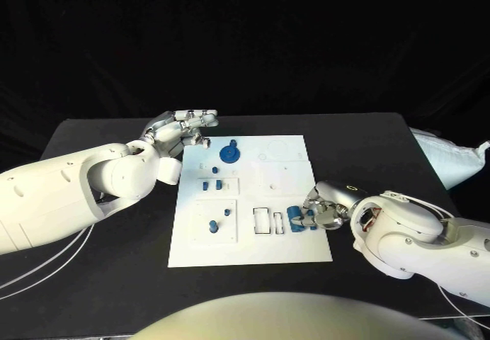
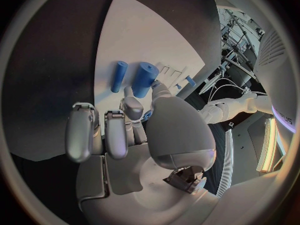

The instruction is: Assemble the parts on the task board

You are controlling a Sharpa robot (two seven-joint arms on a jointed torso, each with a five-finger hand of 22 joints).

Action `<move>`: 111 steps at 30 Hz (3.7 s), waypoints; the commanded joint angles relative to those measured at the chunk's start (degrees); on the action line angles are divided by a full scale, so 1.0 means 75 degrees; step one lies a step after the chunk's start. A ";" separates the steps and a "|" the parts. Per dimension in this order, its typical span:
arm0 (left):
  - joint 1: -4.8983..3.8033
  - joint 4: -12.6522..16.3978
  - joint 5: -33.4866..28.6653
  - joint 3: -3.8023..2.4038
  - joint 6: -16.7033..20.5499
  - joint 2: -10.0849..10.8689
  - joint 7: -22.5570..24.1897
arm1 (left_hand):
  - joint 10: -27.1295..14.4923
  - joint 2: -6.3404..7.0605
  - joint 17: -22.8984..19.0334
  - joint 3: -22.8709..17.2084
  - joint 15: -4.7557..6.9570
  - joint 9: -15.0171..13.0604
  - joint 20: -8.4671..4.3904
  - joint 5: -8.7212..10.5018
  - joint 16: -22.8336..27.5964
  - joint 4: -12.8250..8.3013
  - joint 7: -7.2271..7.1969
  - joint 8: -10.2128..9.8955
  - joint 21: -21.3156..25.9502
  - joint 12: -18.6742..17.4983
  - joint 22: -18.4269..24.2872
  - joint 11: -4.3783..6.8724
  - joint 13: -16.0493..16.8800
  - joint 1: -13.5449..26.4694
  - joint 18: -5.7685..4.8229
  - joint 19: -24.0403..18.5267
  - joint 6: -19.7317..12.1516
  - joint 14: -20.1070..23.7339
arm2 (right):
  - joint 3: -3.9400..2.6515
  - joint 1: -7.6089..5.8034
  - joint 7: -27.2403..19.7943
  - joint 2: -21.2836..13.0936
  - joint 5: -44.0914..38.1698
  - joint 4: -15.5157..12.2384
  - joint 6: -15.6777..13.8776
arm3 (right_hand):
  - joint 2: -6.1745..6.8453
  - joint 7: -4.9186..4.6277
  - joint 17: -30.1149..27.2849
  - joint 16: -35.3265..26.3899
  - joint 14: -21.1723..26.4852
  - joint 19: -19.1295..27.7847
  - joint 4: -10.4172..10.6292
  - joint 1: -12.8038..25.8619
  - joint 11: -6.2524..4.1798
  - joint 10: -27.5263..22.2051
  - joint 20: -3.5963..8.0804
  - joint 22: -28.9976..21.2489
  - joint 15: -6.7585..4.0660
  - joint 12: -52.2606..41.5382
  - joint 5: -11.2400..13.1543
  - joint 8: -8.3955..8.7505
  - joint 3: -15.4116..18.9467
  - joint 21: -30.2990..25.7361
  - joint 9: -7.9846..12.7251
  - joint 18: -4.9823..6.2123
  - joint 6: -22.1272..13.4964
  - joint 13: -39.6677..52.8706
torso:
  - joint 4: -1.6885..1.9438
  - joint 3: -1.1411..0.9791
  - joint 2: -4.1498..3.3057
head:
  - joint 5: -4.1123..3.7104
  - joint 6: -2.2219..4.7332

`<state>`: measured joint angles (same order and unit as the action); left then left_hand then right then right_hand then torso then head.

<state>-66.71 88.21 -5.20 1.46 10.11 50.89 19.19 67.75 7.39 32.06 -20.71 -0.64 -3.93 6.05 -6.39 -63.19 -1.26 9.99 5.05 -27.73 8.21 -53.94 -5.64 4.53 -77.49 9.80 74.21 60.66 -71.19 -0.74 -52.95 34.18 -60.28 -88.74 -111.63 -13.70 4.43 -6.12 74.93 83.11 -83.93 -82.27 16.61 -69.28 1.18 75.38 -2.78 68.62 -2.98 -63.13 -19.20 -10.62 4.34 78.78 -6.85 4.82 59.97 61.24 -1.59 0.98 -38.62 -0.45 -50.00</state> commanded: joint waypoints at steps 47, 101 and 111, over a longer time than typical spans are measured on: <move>0.0017 0.0012 0.0033 0.0002 -0.0250 -0.0042 -0.0053 | -0.0073 -0.0004 -0.0051 0.0072 -0.0013 0.0010 0.0026 0.0001 0.0058 -0.0010 0.0003 -0.0011 0.0111 0.0052 0.0043 -0.0001 -0.0006 -0.0023 0.0073 -0.0078 -0.0056 0.0075 | -0.0114 0.0172 0.0091 0.0955 0.1042 -0.0029 -0.0639 | -0.1078 0.0297 0.0502 0.0199 -0.0557 -0.0154 0.0015 -0.0019 -0.0231 0.0499 0.0127 0.0338 -0.0193 -0.0401 -0.0845 -0.0424 0.0326 0.0224 -0.0539 -0.0147 0.0531 0.0747 | 0.0010 0.0005 -0.0006 | 0.0071 0.0001; 0.0017 0.0034 0.0033 0.0002 -0.0258 -0.0022 -0.0080 | -0.0105 -0.0014 -0.0072 0.0109 -0.0024 0.0013 0.0034 0.0001 0.0062 -0.0001 0.0014 -0.0018 0.0125 0.0057 0.0051 -0.0013 -0.0011 -0.0011 0.0071 -0.0094 -0.0083 0.0098 | -0.0110 0.0178 0.0118 0.1327 0.0067 0.0259 -0.0290 | -0.1025 0.0299 0.0583 0.0220 -0.0560 -0.0177 -0.1270 -0.1281 -0.0245 0.0442 0.0133 0.0527 -0.0202 0.0362 0.1932 -0.0379 0.0827 0.0291 -0.1282 -0.0177 0.0447 0.0428 | -0.0015 -0.0005 0.0002 | 0.0145 0.0001; 0.0017 0.0036 0.0033 0.0002 -0.0257 -0.0008 -0.0080 | -0.0105 -0.0014 -0.0072 0.0109 -0.0024 0.0013 0.0034 0.0001 0.0062 -0.0001 0.0014 -0.0018 0.0125 0.0057 0.0051 -0.0013 -0.0011 -0.0011 0.0071 -0.0094 -0.0083 0.0098 | -0.0140 0.0175 -0.0082 0.0815 0.0436 -0.0135 -0.1008 | -0.0990 0.0269 0.0589 0.0219 -0.0558 -0.0172 -0.0936 -0.0845 -0.0215 0.0484 0.0119 0.0527 -0.0180 0.0259 0.1183 -0.0288 0.0986 0.0288 -0.1332 -0.0176 0.0376 0.0573 | -0.0027 -0.0010 0.0011 | 0.0103 0.0001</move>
<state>-66.57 88.35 -5.09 1.51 9.21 50.86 18.33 67.26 7.39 31.62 -20.09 -0.96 -3.92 6.25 -6.39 -62.96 -1.29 10.19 5.05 -27.06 8.44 -53.65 -5.72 4.53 -77.49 9.80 74.00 60.46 -70.86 -1.71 -51.64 34.79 -53.83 -86.46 -112.15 -18.28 -3.13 -4.16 74.91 84.54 -83.92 -83.19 9.26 -75.98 -0.53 78.75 -1.86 72.54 -4.21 -61.04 -10.16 -12.94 11.84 80.56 -16.78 3.94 63.06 65.43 -1.72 0.91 -38.57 0.48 -50.00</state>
